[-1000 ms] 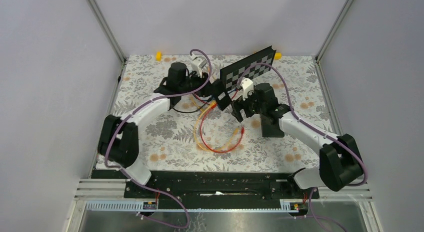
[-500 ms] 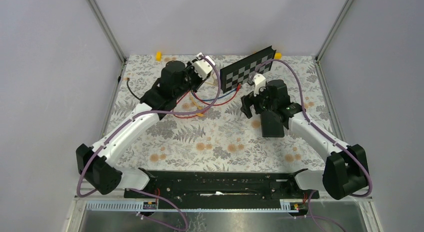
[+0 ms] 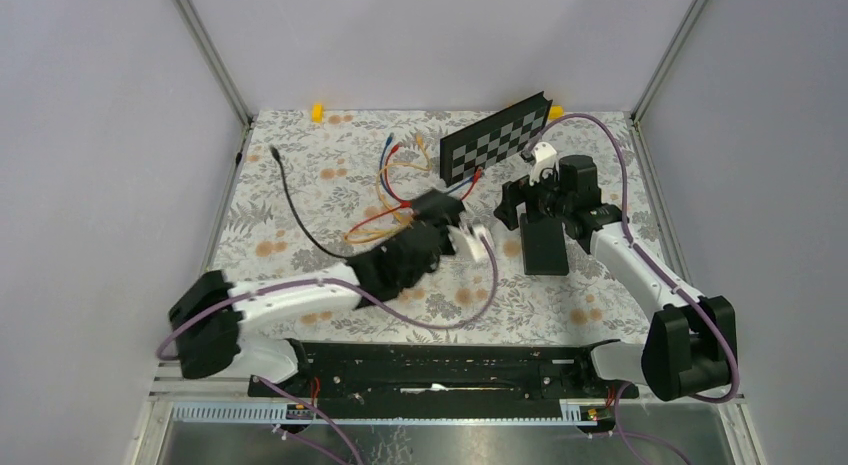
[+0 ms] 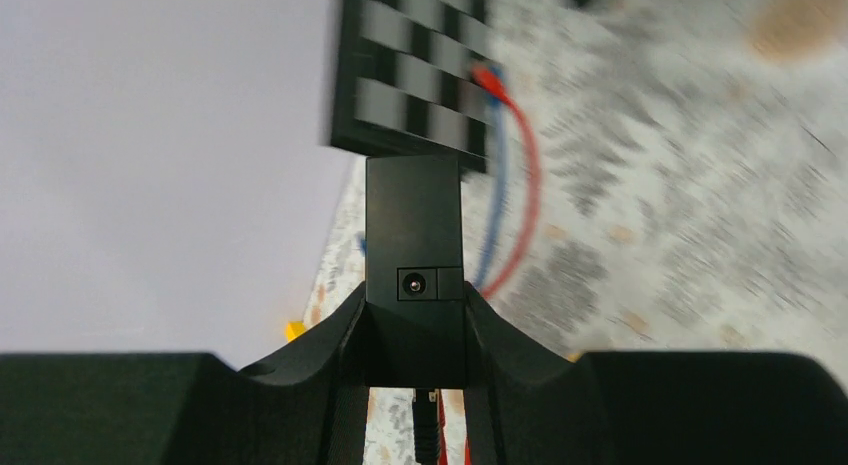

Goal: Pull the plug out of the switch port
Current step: Place the switch port at the center of the board.

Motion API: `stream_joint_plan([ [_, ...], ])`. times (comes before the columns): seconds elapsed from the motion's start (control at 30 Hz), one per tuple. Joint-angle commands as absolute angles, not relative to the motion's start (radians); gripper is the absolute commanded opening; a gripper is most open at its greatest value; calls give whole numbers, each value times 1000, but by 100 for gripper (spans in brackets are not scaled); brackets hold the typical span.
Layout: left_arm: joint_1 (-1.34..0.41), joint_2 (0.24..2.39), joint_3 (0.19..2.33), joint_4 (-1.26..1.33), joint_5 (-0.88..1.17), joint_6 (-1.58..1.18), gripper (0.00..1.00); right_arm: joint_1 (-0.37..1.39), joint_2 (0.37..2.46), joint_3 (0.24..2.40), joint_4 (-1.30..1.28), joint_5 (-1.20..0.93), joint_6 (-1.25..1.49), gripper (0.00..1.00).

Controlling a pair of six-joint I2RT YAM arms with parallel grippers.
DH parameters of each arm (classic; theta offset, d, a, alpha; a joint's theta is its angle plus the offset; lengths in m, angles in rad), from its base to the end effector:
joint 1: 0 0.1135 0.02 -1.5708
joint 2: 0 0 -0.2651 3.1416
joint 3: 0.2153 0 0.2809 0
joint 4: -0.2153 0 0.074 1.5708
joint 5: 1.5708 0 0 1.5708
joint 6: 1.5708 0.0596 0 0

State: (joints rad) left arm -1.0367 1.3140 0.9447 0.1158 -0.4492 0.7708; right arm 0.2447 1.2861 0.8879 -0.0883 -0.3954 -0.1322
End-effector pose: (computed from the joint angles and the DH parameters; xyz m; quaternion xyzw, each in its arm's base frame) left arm 0.2024 -0.2914 0.2948 0.5214 0.5841 0.0955 0.6148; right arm 0.3202 0.1036 0.2565 -0.2569 0.8061 0.1964 0.4957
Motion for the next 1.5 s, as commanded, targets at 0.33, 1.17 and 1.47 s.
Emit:
stream_joint_plan([
  [0.33,-1297,1669,737,632,-693,865,2,172,1411,901,-138,-586,-46,90],
  [1.17,-1304,1623,848,62,-344,530,98,173,1513,929,-169,-578,-115,89],
  [1.47,-1127,1469,866,-121,-23,396,98,186,1506,922,-173,-592,-167,87],
])
